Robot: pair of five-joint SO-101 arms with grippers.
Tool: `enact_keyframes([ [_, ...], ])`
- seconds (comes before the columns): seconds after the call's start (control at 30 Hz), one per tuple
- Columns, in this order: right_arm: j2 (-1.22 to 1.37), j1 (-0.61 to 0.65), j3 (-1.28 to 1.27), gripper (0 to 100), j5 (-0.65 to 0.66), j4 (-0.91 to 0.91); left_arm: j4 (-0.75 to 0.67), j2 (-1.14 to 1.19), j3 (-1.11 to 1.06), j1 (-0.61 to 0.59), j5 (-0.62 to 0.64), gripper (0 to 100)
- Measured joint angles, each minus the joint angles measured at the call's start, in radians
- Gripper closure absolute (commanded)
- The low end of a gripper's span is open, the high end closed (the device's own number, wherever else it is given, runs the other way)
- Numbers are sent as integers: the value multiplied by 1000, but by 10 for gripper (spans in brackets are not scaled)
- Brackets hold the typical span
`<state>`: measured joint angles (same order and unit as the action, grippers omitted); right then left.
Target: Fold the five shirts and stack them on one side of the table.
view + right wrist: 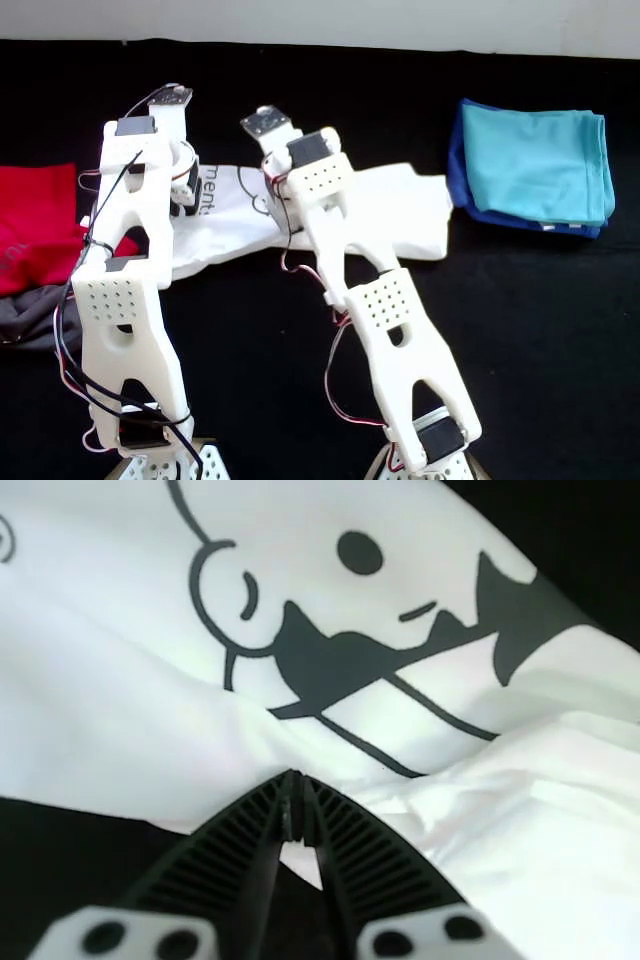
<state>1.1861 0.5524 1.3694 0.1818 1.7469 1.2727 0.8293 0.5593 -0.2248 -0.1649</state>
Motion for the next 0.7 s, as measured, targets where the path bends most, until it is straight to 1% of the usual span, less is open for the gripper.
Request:
enact_keyframes([
  [0.3,-91,38,0,993,0,5,0,0,0,0,0,905],
  [0.5,-38,41,2,993,0,-71,0,0,0,0,0,905],
  [0.7,-12,52,2,993,0,0,0,0,0,0,0,905],
])
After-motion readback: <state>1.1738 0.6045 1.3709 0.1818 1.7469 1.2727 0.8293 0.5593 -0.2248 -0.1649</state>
